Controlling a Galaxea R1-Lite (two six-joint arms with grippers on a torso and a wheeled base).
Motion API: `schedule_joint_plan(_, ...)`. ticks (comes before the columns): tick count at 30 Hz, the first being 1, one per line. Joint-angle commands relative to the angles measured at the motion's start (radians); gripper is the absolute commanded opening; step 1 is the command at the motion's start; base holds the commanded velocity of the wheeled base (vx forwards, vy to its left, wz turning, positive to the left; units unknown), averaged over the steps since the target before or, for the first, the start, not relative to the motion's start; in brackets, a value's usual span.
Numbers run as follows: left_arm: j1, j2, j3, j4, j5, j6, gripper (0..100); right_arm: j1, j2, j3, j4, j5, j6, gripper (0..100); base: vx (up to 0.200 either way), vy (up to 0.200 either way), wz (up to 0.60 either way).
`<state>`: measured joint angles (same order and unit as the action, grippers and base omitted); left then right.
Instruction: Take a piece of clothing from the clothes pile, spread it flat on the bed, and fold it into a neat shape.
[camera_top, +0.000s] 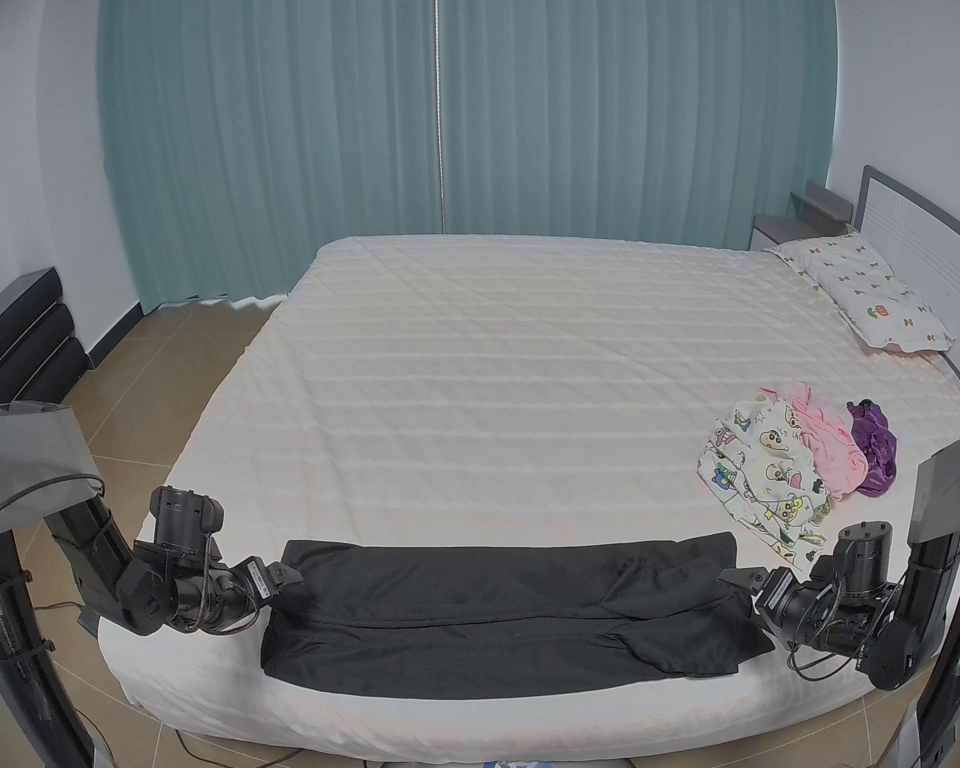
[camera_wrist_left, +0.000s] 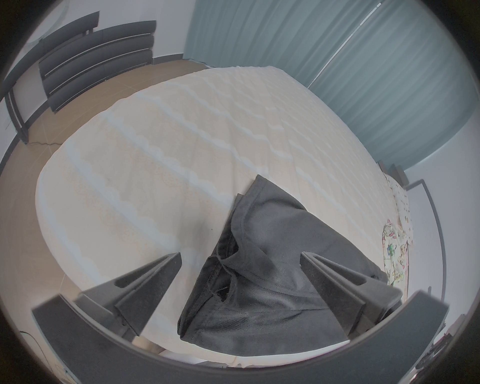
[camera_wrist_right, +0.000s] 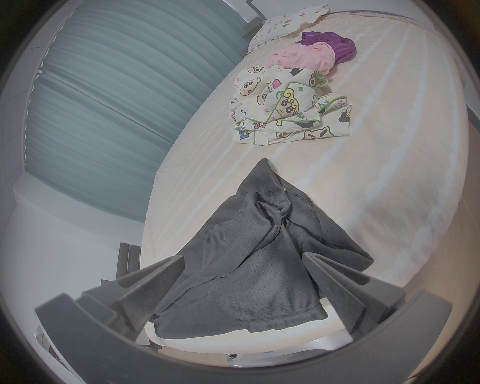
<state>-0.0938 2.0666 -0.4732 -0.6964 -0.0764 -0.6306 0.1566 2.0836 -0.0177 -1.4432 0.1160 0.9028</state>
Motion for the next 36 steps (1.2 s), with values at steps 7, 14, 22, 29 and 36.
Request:
schedule_joint_plan(7, -0.033, 0.046, 0.021, -0.003, -0.033, 0.012, 100, 0.000, 0.027, 0.018, -0.002, -0.001, -0.002, 100, 0.000, 0.000, 0.00)
schedule_joint_plan(14, -0.053, 0.076, 0.011, -0.003, -0.026, 0.049, 0, 0.000, 0.038, 0.018, -0.002, -0.001, -0.002, 100, 0.000, 0.000, 0.00)
schedule_joint_plan(22, -0.030, 0.092, 0.004, -0.005, -0.017, 0.063, 0, -0.011, 0.041, 0.018, -0.032, -0.001, -0.002, 100, 0.000, 0.000, 0.00)
schedule_joint_plan(29, 0.006, 0.090, -0.013, -0.006, -0.010, 0.058, 0, -0.011, 0.064, 0.018, -0.034, -0.002, -0.004, 100, 0.000, 0.000, 0.00)
schedule_joint_plan(36, 0.042, 0.099, -0.031, -0.008, -0.011, 0.055, 0, -0.011, 0.065, 0.018, -0.034, -0.002, -0.004, 100, 0.000, 0.000, 0.00)
